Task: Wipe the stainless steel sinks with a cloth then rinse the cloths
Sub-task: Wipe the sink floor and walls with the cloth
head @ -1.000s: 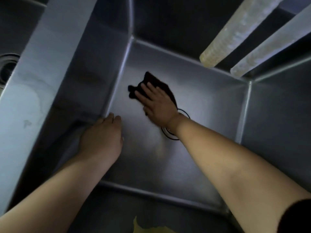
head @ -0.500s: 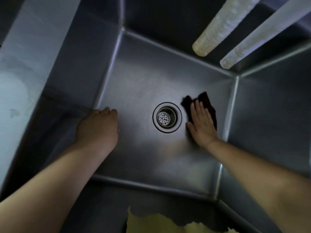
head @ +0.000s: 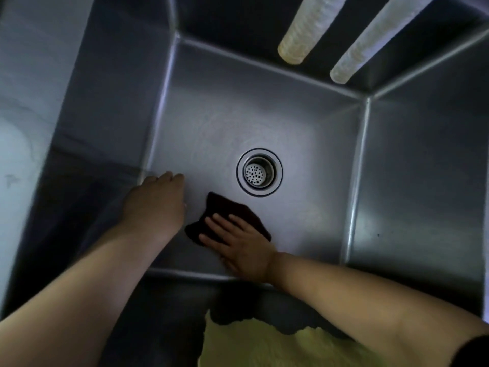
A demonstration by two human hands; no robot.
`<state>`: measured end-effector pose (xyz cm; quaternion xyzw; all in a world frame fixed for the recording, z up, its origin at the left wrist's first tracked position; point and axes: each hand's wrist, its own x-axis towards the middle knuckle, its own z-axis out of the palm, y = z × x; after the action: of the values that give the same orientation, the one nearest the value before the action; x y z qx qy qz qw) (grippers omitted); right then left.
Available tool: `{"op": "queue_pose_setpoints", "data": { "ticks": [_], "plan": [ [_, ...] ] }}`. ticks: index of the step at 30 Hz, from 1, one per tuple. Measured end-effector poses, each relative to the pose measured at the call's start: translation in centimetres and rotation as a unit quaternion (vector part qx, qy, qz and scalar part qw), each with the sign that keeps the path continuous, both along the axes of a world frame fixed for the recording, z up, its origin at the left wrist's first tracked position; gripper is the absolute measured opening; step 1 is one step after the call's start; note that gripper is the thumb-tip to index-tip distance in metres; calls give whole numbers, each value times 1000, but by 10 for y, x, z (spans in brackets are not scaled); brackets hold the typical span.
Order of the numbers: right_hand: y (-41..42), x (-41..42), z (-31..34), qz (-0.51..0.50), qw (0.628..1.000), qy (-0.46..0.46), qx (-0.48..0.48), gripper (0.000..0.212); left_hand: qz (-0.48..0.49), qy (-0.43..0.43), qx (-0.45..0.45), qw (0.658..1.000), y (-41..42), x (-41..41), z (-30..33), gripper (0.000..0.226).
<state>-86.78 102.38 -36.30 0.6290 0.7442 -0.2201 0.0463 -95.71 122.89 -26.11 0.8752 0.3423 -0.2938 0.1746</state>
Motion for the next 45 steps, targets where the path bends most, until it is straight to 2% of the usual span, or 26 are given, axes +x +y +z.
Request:
{"op": "queue_pose_setpoints", "data": {
  "ticks": [6, 9, 12, 15, 20, 22, 26, 30, 35, 40, 45],
  "plan": [
    [-42, 37, 6, 131, 988, 64, -46, 51, -10, 1, -4, 1000, 1, 0, -2, 47],
    [-62, 70, 10, 144, 988, 40, -49, 62, -19, -3, 2, 1000, -1, 0, -3, 46],
    [-64, 104, 14, 59, 998, -6, -18, 72, -10, -16, -2, 1000, -1, -2, -4, 49],
    [-52, 141, 14, -67, 996, -64, -12, 81, -18, -21, 13, 1000, -1, -3, -5, 51],
    [15, 176, 6, -298, 949, -93, -37, 70, -3, -36, 20, 999, -3, -4, -9, 53],
    [56, 178, 2, -347, 932, -101, -20, 70, -2, -42, 27, 999, -3, -4, -10, 54],
    [129, 160, -1, -311, 946, -91, 20, 66, -2, -50, 33, 998, -2, -3, -12, 53],
    [193, 120, -8, -193, 977, -76, 47, 65, -5, -69, 50, 996, -2, -2, -13, 53],
    [258, 118, -10, -142, 983, -98, 56, 63, 0, -71, 57, 996, -3, -5, -16, 55],
    [261, 157, -11, -183, 976, -95, 72, 62, -21, -60, 63, 996, -7, -7, -19, 53],
    [203, 202, -5, -272, 957, -75, 68, 59, -23, -54, 52, 997, -4, -5, -20, 58]
  ]
}}
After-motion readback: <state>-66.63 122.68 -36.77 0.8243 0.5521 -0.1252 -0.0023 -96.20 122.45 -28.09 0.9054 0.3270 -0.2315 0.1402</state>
